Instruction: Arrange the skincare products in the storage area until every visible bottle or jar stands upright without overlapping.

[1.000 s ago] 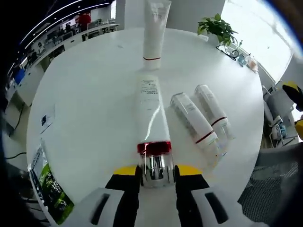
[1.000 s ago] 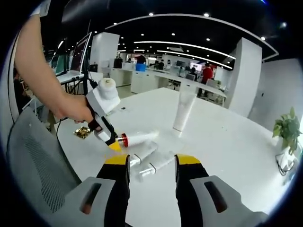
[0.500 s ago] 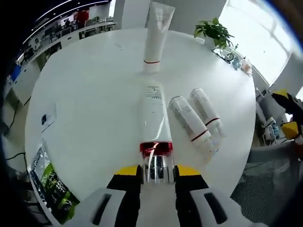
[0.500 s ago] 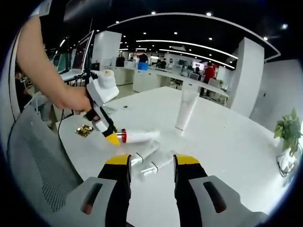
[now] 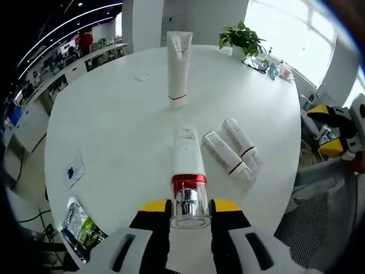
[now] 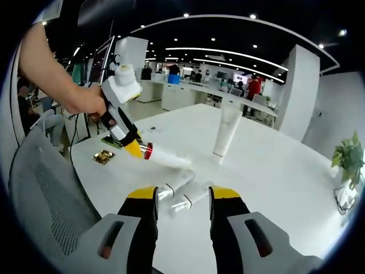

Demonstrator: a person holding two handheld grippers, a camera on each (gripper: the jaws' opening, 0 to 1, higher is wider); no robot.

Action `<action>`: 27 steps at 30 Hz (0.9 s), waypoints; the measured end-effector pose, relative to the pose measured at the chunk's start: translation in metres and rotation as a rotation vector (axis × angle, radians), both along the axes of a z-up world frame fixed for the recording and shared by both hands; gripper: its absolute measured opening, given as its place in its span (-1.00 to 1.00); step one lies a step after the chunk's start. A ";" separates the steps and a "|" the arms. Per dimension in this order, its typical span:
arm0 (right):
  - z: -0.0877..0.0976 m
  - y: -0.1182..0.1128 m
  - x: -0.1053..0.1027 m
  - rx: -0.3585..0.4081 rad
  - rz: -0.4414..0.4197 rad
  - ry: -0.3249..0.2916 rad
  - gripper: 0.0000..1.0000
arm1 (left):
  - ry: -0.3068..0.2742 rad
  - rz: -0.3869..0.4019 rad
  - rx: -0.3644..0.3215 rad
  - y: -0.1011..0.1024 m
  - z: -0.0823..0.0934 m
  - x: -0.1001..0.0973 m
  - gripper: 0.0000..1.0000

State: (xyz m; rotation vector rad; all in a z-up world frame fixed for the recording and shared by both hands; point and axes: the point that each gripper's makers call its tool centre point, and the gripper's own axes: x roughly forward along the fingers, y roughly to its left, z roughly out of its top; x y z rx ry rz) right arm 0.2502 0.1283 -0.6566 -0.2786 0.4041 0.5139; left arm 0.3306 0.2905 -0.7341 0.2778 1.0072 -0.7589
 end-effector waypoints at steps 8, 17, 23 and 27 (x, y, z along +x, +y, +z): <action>-0.002 0.002 -0.001 -0.005 0.008 0.012 -0.34 | 0.015 -0.086 0.031 -0.002 0.022 0.003 -0.50; -0.006 0.004 -0.002 -0.012 0.020 0.030 -0.35 | -0.014 -0.215 0.085 -0.011 0.048 0.009 -0.50; -0.008 0.003 -0.002 -0.018 0.021 0.037 -0.36 | -0.007 -0.258 0.109 -0.014 0.058 0.012 -0.50; -0.009 0.003 -0.002 -0.021 0.021 0.040 -0.36 | 0.003 -0.277 0.115 -0.013 0.063 0.011 -0.51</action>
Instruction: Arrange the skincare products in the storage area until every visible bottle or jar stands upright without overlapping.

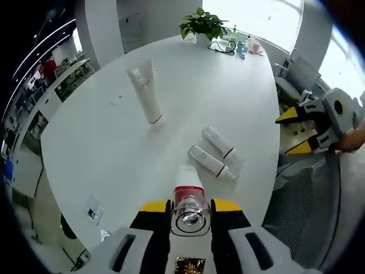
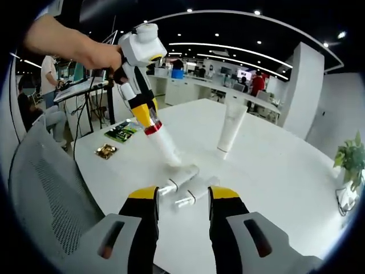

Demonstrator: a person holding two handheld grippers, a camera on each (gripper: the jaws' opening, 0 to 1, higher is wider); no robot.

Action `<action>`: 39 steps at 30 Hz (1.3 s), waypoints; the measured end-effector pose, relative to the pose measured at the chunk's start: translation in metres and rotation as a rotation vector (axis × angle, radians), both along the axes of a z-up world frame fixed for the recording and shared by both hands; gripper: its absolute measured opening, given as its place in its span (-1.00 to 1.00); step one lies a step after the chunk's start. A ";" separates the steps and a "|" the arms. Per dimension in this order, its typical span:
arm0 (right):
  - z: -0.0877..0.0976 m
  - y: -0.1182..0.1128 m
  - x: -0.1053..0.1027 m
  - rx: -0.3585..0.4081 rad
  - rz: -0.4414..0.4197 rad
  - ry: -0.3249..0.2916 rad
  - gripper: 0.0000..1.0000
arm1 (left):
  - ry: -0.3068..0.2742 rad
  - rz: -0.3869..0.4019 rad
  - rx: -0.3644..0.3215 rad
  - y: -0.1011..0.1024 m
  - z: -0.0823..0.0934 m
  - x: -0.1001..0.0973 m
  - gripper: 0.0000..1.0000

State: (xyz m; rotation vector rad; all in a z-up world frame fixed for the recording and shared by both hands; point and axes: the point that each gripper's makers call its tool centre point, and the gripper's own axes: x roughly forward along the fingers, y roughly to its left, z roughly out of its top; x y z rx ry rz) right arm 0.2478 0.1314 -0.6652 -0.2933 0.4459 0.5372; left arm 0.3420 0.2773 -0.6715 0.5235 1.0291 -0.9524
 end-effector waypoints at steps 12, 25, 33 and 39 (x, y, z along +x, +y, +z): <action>-0.003 0.003 -0.002 -0.008 0.016 0.017 -0.40 | 0.023 -0.109 0.079 -0.004 0.006 0.002 -0.50; -0.007 0.004 -0.003 -0.011 0.018 0.035 -0.41 | 0.077 -0.170 0.102 -0.033 0.011 0.015 -0.49; -0.008 0.004 -0.003 -0.014 0.022 0.040 -0.41 | 0.081 -0.194 0.093 -0.046 0.011 0.017 -0.48; -0.009 0.005 -0.004 -0.016 0.026 0.043 -0.42 | 0.085 -0.195 0.087 -0.052 0.011 0.019 -0.47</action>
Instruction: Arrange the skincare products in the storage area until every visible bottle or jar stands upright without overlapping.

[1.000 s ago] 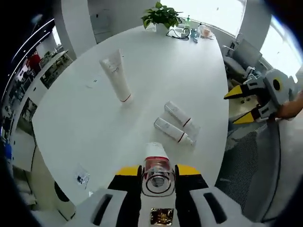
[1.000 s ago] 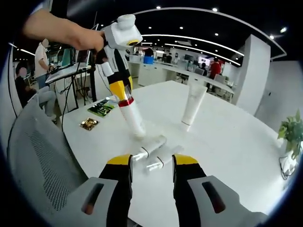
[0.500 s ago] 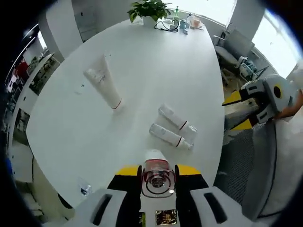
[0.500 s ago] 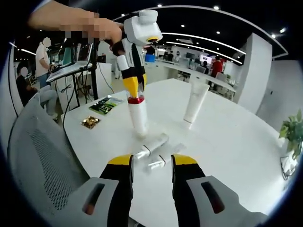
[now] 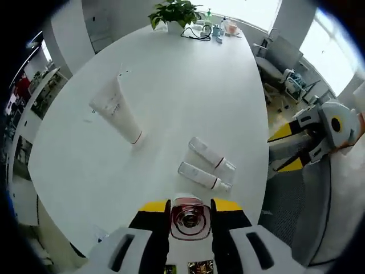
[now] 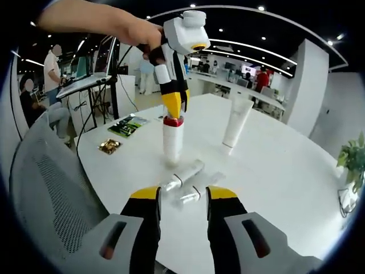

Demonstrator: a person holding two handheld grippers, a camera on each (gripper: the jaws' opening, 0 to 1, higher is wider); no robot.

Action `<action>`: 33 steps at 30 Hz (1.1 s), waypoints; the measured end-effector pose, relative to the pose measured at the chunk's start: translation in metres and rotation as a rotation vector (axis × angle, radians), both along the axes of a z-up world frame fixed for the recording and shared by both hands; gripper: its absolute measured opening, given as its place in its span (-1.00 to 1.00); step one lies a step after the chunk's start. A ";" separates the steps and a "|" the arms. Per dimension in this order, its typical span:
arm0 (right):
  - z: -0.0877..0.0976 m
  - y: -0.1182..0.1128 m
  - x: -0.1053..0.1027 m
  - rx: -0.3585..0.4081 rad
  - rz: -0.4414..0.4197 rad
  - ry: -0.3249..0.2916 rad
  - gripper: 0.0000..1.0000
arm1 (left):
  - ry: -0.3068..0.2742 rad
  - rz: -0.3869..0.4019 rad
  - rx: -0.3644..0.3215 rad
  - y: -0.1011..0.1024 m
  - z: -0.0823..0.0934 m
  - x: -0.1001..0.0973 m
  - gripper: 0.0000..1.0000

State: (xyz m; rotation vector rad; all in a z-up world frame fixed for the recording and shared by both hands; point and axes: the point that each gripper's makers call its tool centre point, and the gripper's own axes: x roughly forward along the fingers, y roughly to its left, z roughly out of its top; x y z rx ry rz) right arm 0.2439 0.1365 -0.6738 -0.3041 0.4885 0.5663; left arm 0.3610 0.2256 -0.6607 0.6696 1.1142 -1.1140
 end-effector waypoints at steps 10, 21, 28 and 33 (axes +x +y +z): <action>0.000 0.001 0.000 0.000 0.008 -0.001 -0.41 | 0.014 0.004 -0.020 -0.006 0.000 0.003 -0.46; 0.000 0.004 -0.001 0.001 0.020 0.002 -0.40 | 0.031 0.026 -0.051 -0.007 0.001 0.002 -0.42; -0.001 0.006 -0.002 0.001 0.031 0.006 -0.40 | -0.001 0.080 -0.084 -0.006 0.001 0.008 -0.31; -0.002 0.009 -0.003 -0.002 0.047 0.011 -0.40 | -0.002 0.110 -0.132 -0.007 0.011 0.010 -0.27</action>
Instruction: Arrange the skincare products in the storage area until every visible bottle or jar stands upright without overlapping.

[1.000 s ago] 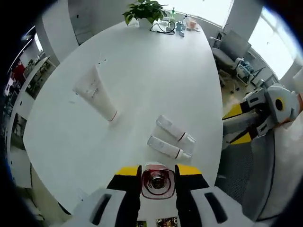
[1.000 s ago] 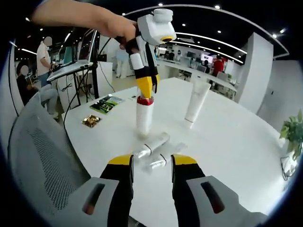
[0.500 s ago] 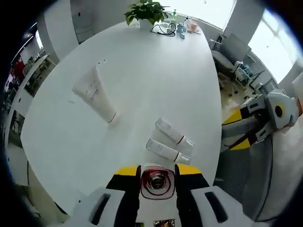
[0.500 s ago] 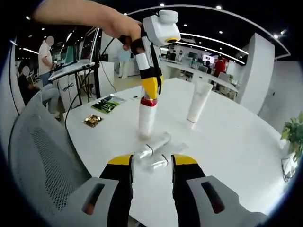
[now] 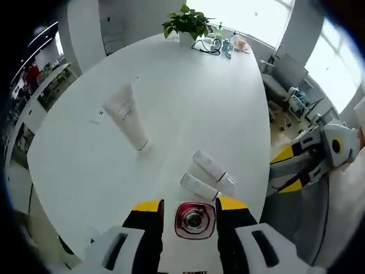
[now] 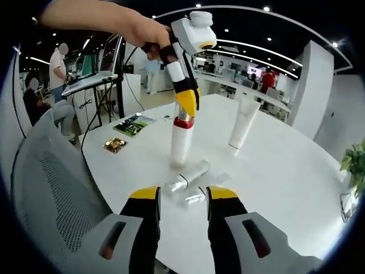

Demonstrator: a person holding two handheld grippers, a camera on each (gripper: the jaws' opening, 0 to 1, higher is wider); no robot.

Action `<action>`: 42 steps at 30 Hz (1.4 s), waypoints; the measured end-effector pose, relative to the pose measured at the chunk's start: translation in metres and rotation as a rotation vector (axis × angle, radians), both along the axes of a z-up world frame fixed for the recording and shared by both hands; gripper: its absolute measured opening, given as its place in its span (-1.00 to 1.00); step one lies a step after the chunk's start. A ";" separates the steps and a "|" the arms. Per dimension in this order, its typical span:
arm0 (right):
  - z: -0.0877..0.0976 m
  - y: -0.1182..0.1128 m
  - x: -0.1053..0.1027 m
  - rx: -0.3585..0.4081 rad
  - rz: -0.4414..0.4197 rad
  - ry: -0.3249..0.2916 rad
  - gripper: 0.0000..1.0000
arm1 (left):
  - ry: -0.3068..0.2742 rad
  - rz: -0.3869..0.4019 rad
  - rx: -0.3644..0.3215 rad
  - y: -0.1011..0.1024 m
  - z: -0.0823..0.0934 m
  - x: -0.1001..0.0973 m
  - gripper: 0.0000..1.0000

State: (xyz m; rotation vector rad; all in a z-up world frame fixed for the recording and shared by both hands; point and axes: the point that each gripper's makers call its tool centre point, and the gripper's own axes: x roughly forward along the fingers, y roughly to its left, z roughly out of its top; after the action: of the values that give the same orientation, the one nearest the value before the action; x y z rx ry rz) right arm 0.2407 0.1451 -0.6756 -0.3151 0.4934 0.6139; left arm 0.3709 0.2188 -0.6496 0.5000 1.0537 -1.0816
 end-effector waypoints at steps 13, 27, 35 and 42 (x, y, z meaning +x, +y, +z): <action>-0.003 0.006 -0.003 -0.010 0.034 0.010 -0.40 | -0.039 0.126 -0.106 0.003 0.016 0.004 -0.25; -0.002 0.007 -0.004 -0.019 0.041 0.004 -0.40 | -0.119 0.600 -0.517 0.048 0.044 -0.004 0.31; -0.003 0.008 -0.005 -0.022 0.045 0.006 -0.40 | -0.108 0.722 -0.550 0.093 0.005 -0.070 0.28; -0.004 0.005 -0.003 -0.025 0.031 0.008 -0.40 | -0.234 0.774 -0.497 0.123 -0.011 -0.106 0.47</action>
State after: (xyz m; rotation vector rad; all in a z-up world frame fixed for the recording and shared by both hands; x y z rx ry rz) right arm 0.2374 0.1496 -0.6794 -0.3443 0.5052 0.6398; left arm 0.2653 0.3420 -0.6606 -0.1842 0.6384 -0.5339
